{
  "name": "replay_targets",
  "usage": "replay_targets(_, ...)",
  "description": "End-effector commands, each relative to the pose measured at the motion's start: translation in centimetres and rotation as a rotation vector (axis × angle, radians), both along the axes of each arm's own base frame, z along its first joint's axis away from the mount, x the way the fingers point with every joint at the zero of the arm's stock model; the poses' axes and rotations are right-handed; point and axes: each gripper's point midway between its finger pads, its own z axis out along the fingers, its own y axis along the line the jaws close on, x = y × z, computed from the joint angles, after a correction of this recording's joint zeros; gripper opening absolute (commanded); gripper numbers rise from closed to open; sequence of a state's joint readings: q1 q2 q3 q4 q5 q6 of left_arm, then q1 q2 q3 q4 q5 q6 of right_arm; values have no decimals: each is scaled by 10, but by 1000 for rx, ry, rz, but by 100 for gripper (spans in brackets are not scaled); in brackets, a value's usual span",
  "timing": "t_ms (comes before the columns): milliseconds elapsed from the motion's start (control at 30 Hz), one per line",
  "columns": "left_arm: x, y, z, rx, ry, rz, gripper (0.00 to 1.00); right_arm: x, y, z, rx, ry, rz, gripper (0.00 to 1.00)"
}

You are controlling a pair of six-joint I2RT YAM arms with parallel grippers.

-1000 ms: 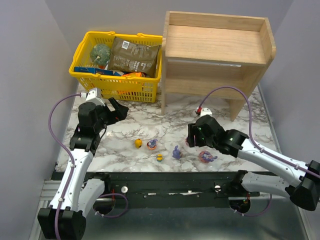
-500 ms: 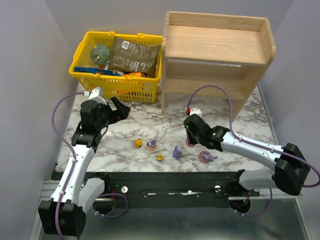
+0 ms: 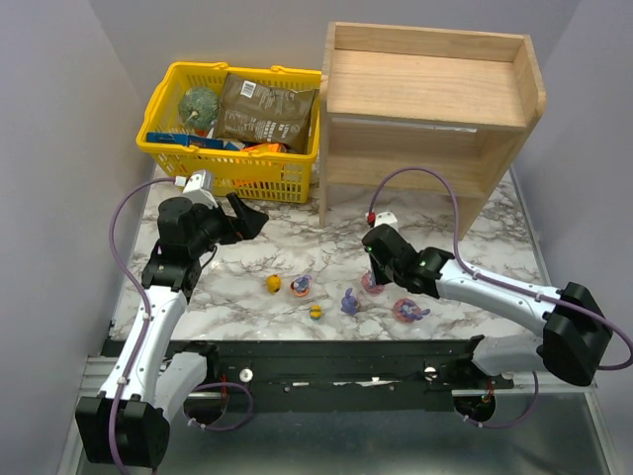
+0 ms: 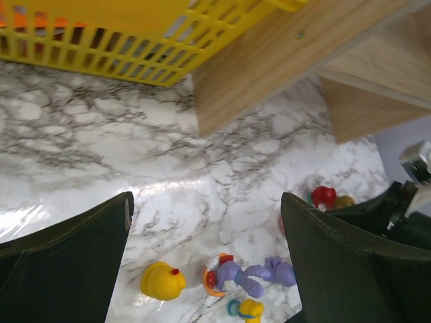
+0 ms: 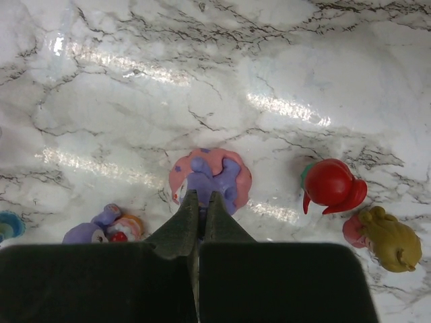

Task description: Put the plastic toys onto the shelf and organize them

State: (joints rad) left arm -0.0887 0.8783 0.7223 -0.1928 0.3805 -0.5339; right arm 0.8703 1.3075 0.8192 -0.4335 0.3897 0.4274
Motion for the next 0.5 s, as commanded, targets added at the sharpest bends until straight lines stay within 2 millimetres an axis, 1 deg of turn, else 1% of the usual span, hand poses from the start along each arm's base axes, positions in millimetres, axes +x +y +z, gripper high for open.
replay_targets(0, -26, -47, 41, -87, -168, -315, 99, 0, 3, 52, 50, -51, 23, 1)
replay_targets(33, -31, -52, 44, -93, -184, -349, 99, 1, 8, 71, 81, -71, 36, 1)
replay_targets(67, -39, -61, 47, -103, -194, -393, 99, -3, 13, 84, 116, -67, 67, 1)
replay_targets(100, -46, -68, 57, -114, -240, -450, 99, -8, 12, 92, 117, -60, 100, 1)
replay_targets(133, -51, -73, 63, -122, -261, -481, 99, -13, 14, 108, 154, -75, 131, 1)
replay_targets(167, -59, -79, 71, -131, -285, -517, 99, -19, 24, 127, 210, -76, 184, 1)
replay_targets(200, -67, -89, 78, -144, -304, -564, 99, -25, 23, 133, 215, -62, 210, 1)
replay_targets(233, -77, -96, 84, -152, -318, -613, 99, -30, 24, 147, 245, -68, 233, 1)
replay_targets(267, -83, -101, 94, -156, -341, -644, 99, -37, 30, 164, 290, -68, 273, 1)
replay_targets(300, -97, -114, 100, -167, -350, -709, 99, -43, 28, 170, 297, -54, 287, 1)
replay_targets(333, -104, -120, 105, -168, -362, -744, 99, -48, 29, 179, 320, -54, 305, 1)
replay_targets(367, -109, -126, 116, -169, -386, -774, 99, -56, 32, 186, 349, -38, 340, 1)
replay_targets(400, -117, -134, 119, -170, -387, -811, 99, -59, 31, 199, 368, -49, 349, 1)
replay_targets(433, -131, -145, 122, -158, -406, -873, 99, -66, 35, 206, 396, -36, 381, 1)
replay_targets(467, -134, -153, 132, -148, -424, -889, 99, -75, 38, 215, 430, -25, 419, 1)
